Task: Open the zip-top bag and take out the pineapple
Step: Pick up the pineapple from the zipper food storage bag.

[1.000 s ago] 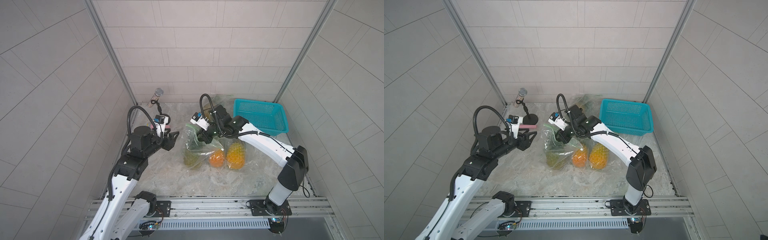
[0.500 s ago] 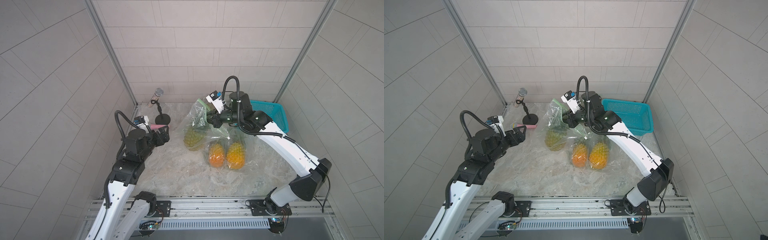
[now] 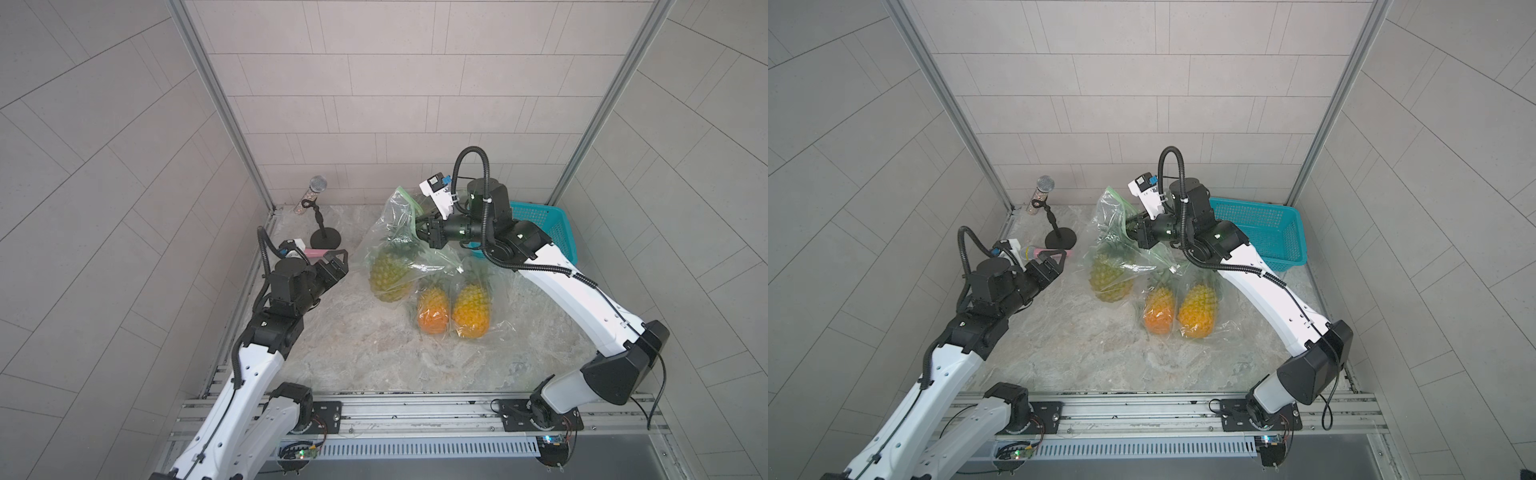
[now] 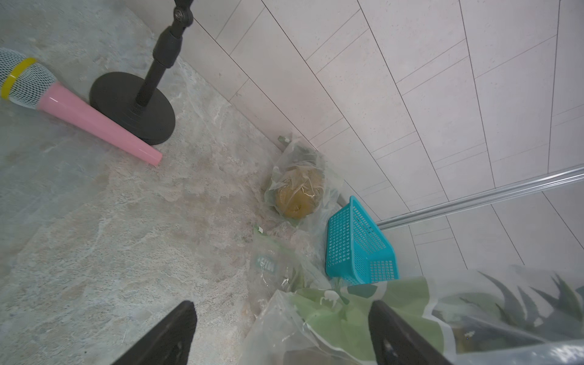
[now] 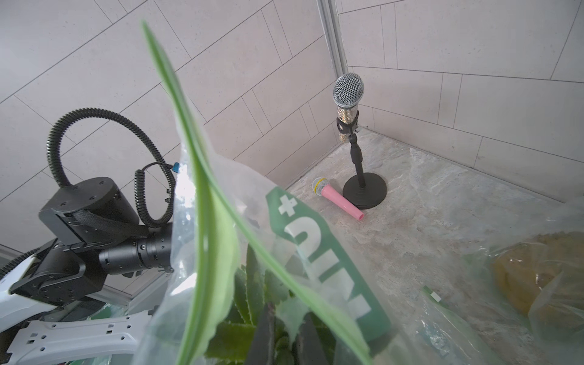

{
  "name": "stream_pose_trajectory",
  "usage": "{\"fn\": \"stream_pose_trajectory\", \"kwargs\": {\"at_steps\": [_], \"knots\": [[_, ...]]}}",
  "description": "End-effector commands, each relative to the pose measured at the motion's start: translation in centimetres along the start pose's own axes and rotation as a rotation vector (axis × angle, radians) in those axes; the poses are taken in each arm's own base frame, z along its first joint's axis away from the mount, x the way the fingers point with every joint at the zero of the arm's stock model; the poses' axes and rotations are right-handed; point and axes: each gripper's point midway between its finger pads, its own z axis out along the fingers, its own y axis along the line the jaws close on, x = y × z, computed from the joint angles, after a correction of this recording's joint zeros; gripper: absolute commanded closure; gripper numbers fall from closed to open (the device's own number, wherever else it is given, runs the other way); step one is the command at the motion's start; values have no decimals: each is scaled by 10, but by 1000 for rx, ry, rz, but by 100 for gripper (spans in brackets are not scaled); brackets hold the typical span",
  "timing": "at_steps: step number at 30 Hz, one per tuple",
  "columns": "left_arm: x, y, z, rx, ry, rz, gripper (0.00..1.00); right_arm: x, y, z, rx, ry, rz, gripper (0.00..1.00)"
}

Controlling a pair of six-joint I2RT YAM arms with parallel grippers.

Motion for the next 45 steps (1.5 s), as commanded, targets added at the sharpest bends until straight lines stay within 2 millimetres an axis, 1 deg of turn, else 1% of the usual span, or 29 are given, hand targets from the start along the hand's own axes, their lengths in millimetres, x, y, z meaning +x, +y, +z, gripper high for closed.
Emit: {"fn": "stream_pose_trajectory", "kwargs": {"at_steps": [1, 4, 8, 11, 14, 17, 19, 20, 21, 23, 24, 25, 26, 29, 32, 36, 37, 41, 45], "knots": [[-4, -23, 0, 123, -7, -23, 9, -57, 41, -29, -92, -179, -95, 100], [6, -29, 4, 177, 42, -37, 8, -60, 42, -27, -102, -182, -95, 100], [16, -29, 9, 200, 83, -75, 8, -67, 46, -25, -124, -194, -90, 100], [21, -30, 12, 229, 86, -105, 9, -69, 45, -22, -126, -199, -83, 100], [22, -38, 11, 273, 90, -114, 8, -70, 45, -19, -133, -200, -78, 100], [27, -47, 13, 317, 105, -122, 10, -69, 43, -16, -133, -196, -71, 100], [33, -50, 15, 330, 123, -123, 14, -69, 42, -15, -133, -195, -69, 100], [35, -52, 16, 340, 130, -120, 19, -69, 41, -14, -131, -195, -68, 100], [36, -52, 17, 343, 135, -119, 33, -69, 42, -14, -133, -194, -67, 100], [37, -52, 17, 344, 135, -111, 56, -69, 42, -14, -131, -194, -68, 100], [35, -50, 16, 335, 126, -99, 77, -68, 42, -14, -130, -194, -68, 100], [36, -45, 16, 299, 122, -81, 94, -69, 42, -16, -130, -197, -70, 100], [35, -39, 16, 264, 113, -61, 100, -70, 43, -16, -131, -200, -73, 100], [34, -12, 14, 117, 87, 28, 100, -74, 49, -23, -144, -229, -93, 100], [37, 13, 14, 8, 77, 120, 100, -80, 55, -33, -149, -277, -114, 100], [45, 46, 16, -115, 91, 218, 100, -90, 63, -53, -143, -378, -149, 100], [48, 53, 16, -138, 97, 230, 100, -93, 62, -59, -131, -408, -149, 100], [54, 72, 16, -192, 106, 265, 100, -101, 56, -78, -81, -491, -137, 100], [61, 85, 19, -218, 117, 325, 100, -108, 55, -95, -93, -567, -125, 100]]}}
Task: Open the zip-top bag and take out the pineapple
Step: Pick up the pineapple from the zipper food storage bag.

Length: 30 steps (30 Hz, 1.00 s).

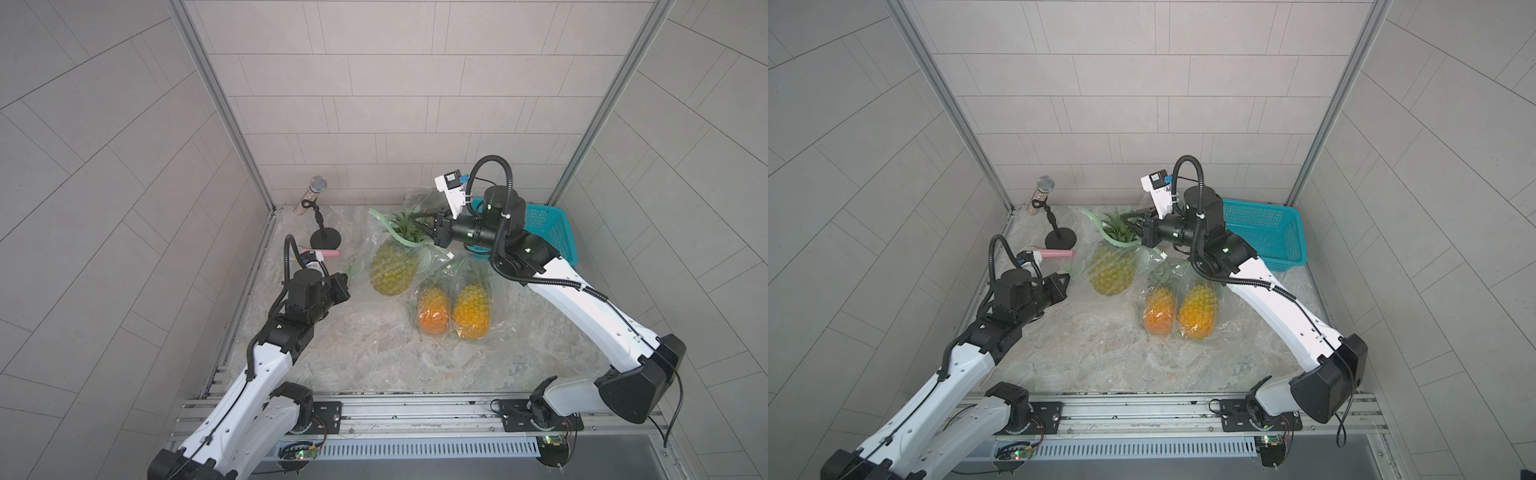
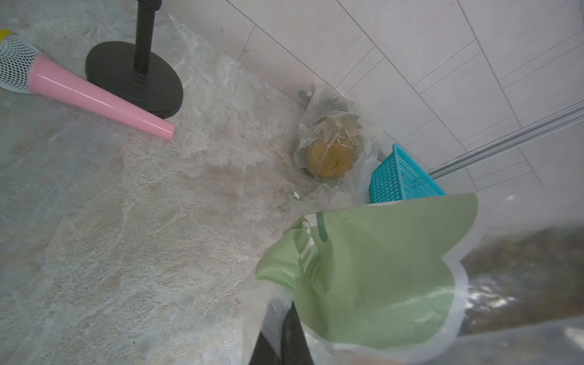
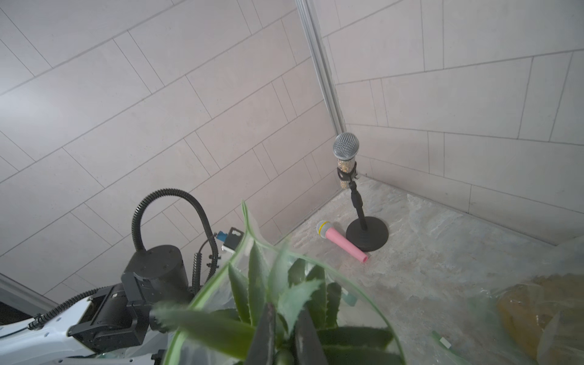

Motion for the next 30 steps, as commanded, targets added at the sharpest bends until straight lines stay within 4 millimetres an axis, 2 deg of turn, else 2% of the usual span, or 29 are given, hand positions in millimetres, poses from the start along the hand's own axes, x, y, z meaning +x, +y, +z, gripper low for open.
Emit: {"fn": "stream_pose_trajectory", "kwargs": {"at_steps": [1, 7, 21, 26, 30], "knots": [[18, 32, 4, -127, 38, 103, 100, -94, 52, -49, -106, -342, -117, 100], [19, 47, 10, -198, 47, 190, 100, -101, 55, -60, -109, -380, -132, 100], [-3, 101, 7, -523, -63, 243, 100, -133, 68, -109, -116, -522, -158, 100], [-12, 109, 1, -579, -102, 247, 100, -135, 71, -115, -127, -527, -163, 100], [-22, 117, -5, -656, -131, 270, 100, -138, 81, -118, -182, -533, -169, 100]]}}
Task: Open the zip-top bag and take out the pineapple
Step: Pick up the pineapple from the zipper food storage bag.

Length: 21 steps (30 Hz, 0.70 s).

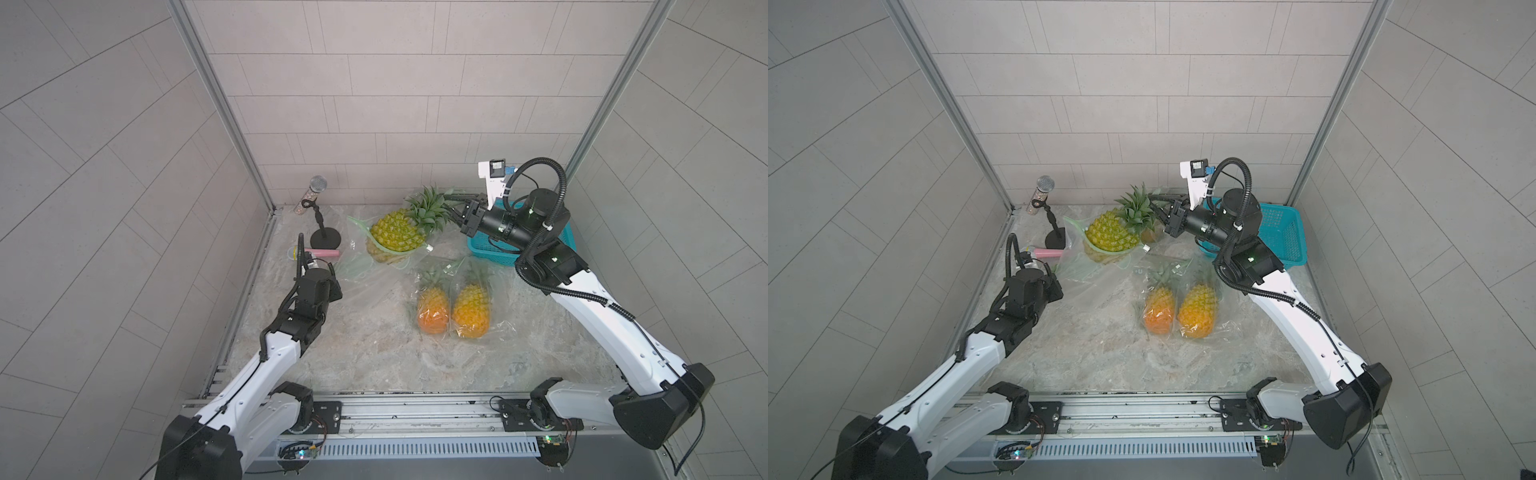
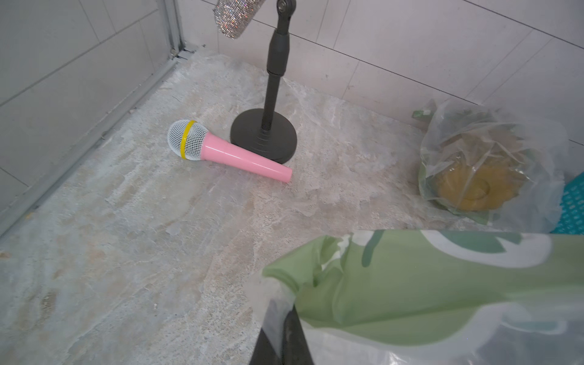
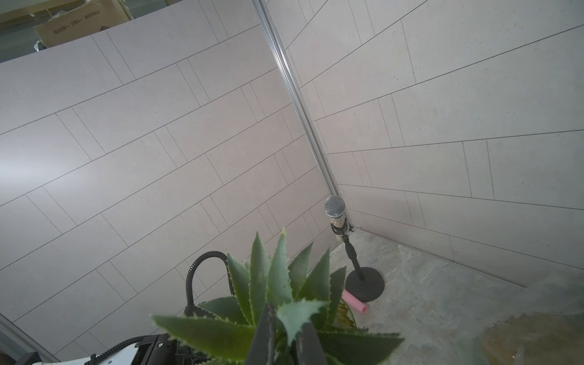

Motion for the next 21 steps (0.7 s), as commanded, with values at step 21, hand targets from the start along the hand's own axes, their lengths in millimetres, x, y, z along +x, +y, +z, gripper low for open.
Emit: {"fn": "stream_pose_trajectory", "kwargs": {"at_steps": [21], "knots": [[-20, 78, -4, -507, -23, 167, 100, -96, 93, -62, -201, -313, -239, 100]]}}
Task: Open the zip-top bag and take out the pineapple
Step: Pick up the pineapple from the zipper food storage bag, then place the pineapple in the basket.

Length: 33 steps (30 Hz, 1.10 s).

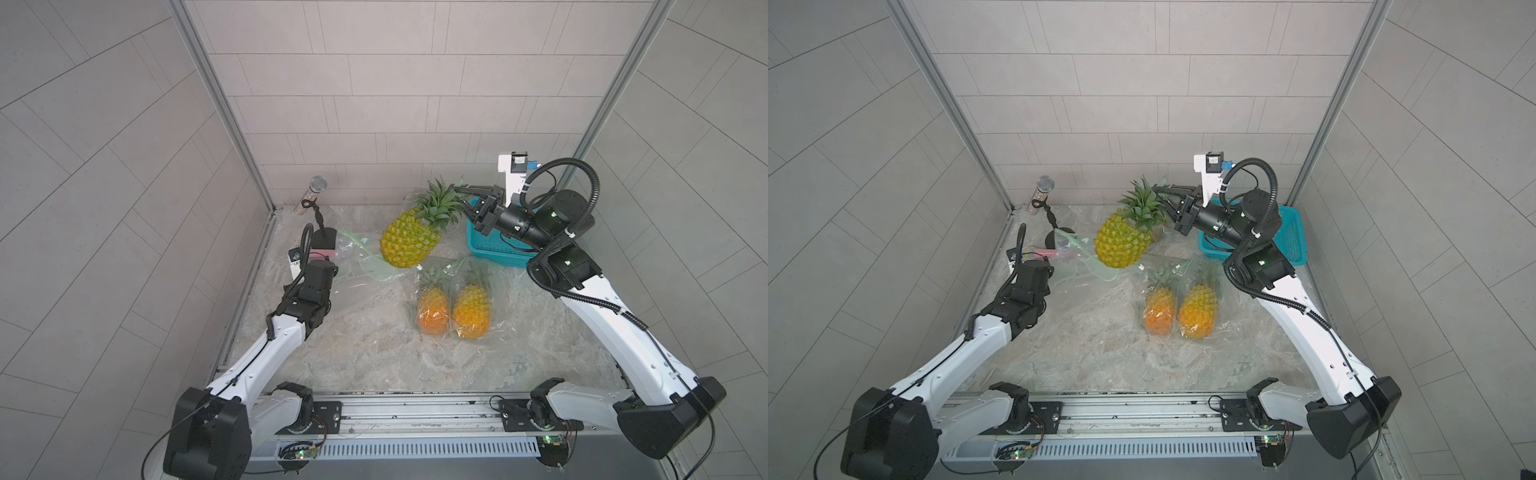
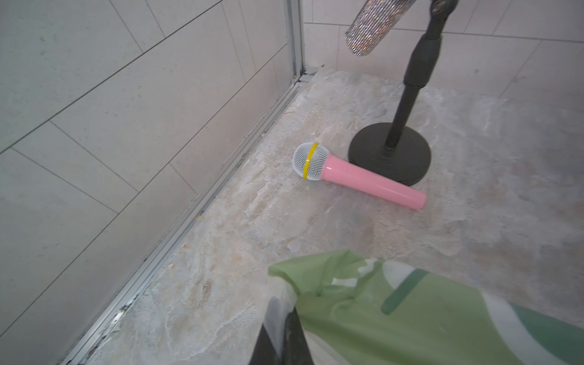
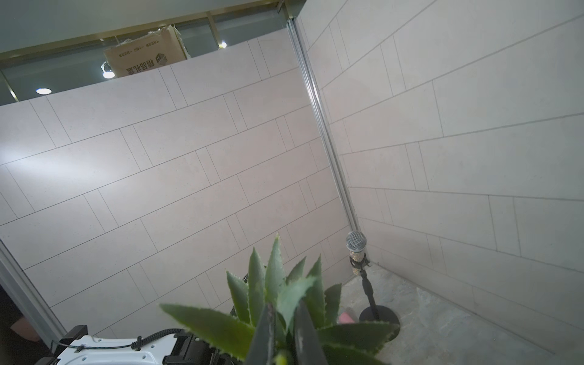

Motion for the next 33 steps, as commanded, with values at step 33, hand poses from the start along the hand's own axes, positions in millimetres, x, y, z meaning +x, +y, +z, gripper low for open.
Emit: {"fn": "stream_pose_trajectory", "kwargs": {"at_steps": [33], "knots": [[-12, 45, -26, -67, -28, -124, 100, -86, -284, -185, 1079, -353, -324, 100]]}}
